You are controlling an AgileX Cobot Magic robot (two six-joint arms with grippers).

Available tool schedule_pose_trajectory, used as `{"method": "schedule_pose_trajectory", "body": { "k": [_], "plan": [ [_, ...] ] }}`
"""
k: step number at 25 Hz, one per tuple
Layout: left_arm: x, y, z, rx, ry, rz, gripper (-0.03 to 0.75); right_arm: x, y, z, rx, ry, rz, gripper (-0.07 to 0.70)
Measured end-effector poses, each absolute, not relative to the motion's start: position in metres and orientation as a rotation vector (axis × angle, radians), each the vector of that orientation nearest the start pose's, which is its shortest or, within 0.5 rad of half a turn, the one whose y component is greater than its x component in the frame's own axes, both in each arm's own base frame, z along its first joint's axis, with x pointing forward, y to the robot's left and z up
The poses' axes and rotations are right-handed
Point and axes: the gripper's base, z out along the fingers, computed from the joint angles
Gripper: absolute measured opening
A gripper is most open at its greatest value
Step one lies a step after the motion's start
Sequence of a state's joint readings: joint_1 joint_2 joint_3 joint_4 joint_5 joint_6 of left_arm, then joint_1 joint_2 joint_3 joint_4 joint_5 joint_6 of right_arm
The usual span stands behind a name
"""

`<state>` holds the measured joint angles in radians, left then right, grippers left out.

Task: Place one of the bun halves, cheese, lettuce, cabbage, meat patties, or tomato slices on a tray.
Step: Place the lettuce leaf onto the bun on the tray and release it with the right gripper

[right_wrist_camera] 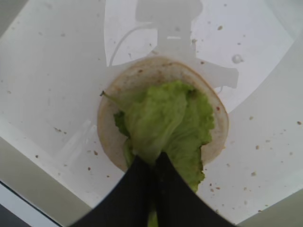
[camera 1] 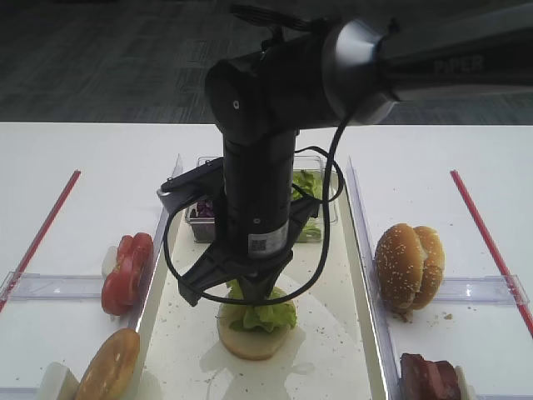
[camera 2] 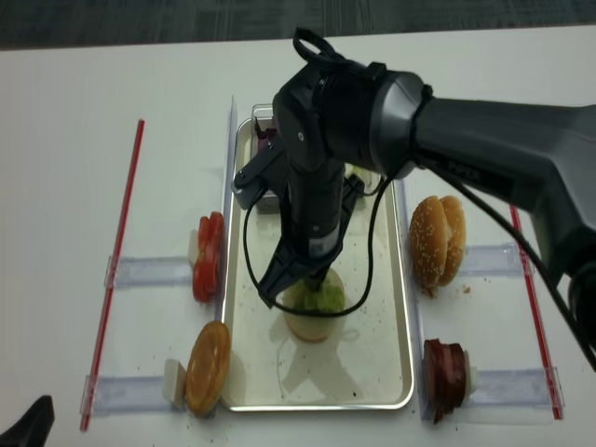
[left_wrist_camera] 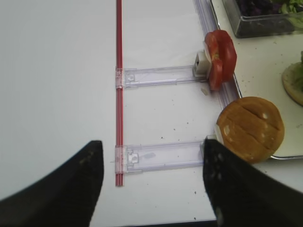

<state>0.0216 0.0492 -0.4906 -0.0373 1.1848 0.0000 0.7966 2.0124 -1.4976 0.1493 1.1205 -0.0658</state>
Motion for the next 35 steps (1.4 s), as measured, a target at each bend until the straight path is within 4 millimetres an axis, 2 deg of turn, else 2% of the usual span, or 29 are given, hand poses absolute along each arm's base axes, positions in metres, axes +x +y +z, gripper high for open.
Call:
{"method": "schedule_pose_trajectory", "body": {
  "k": [14,18,28,32,35],
  "plan": [
    [-0.003,-0.003,0.265,-0.021,2.226,-0.034,0.419,0.267,0.293,0.176,-1.230,2.957,0.211,0.058],
    [-0.003,-0.003,0.265,-0.021,2.226,-0.034,0.419,0.267,0.293,0.176,-1.236,2.955,0.211,0.085],
    [-0.003,-0.003,0.265,-0.021,2.226,-0.034,0.419,0.266,0.294,0.176,-1.266,2.947,0.249,0.290],
    [-0.003,-0.003,0.265,-0.021,2.226,-0.034,0.419,0.266,0.294,0.176,-1.268,2.946,0.249,0.404],
    [-0.003,-0.003,0.265,-0.021,2.226,-0.034,0.419,0.266,0.294,0.176,-1.268,2.946,0.249,0.528]
  ]
}}
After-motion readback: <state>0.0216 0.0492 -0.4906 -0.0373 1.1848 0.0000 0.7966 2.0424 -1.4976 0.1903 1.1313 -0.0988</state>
